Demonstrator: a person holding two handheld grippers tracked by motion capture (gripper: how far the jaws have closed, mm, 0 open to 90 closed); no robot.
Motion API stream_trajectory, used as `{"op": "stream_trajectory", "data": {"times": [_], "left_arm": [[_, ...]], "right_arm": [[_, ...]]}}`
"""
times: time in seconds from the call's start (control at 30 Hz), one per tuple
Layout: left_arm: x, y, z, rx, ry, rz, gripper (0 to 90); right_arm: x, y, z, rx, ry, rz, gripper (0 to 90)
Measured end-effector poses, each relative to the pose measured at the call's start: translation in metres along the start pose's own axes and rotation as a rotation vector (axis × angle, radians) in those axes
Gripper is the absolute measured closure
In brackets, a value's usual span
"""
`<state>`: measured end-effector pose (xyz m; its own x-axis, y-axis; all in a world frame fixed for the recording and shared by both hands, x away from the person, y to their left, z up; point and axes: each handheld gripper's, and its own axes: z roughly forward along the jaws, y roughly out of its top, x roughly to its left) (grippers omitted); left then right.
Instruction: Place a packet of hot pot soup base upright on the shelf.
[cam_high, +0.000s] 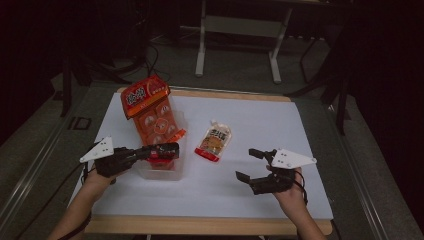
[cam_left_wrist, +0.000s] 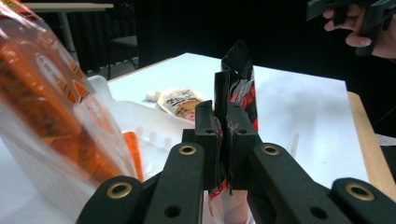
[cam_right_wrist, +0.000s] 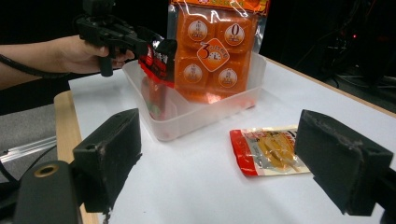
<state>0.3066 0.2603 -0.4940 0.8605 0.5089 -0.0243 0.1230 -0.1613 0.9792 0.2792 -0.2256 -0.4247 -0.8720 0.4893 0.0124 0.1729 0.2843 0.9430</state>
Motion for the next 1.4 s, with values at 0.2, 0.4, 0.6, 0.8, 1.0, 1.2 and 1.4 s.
{"op": "stream_trajectory", "data": {"times": [0.2, 0.4, 0.6, 0.8, 1.0, 1.2, 1.4], "left_arm": [[-0.001, 0.000, -0.001, 0.006, 0.028, 0.004, 82.1], [-0.004, 0.005, -0.002, 0.027, 0.051, 0.001, 65.7], [-0.008, 0.015, -0.002, 0.023, 0.052, -0.025, 41.3], [-0.012, 0.020, 0.001, 0.022, 0.020, -0.081, 18.5], [-0.020, 0.033, 0.001, 0.028, 0.025, -0.053, 14.3], [-0.030, 0.045, 0.003, 0.031, 0.042, -0.056, 7.7], [-0.040, 0.054, 0.005, -0.002, 0.050, -0.075, 7.7]], "right_arm": [[0.000, 0.000, 0.000, -0.007, 0.002, -0.018, 14.7], [0.001, 0.001, 0.001, 0.000, 0.009, -0.014, 14.6], [0.000, -0.001, 0.004, 0.034, 0.005, -0.005, 17.1], [0.001, 0.001, 0.003, 0.026, -0.002, -0.013, 17.4], [-0.001, 0.003, 0.001, 0.023, -0.016, -0.012, 14.4], [-0.002, 0.005, 0.000, 0.036, -0.039, 0.001, 12.9], [-0.005, 0.005, 0.002, 0.039, -0.044, 0.041, 11.8]]}}
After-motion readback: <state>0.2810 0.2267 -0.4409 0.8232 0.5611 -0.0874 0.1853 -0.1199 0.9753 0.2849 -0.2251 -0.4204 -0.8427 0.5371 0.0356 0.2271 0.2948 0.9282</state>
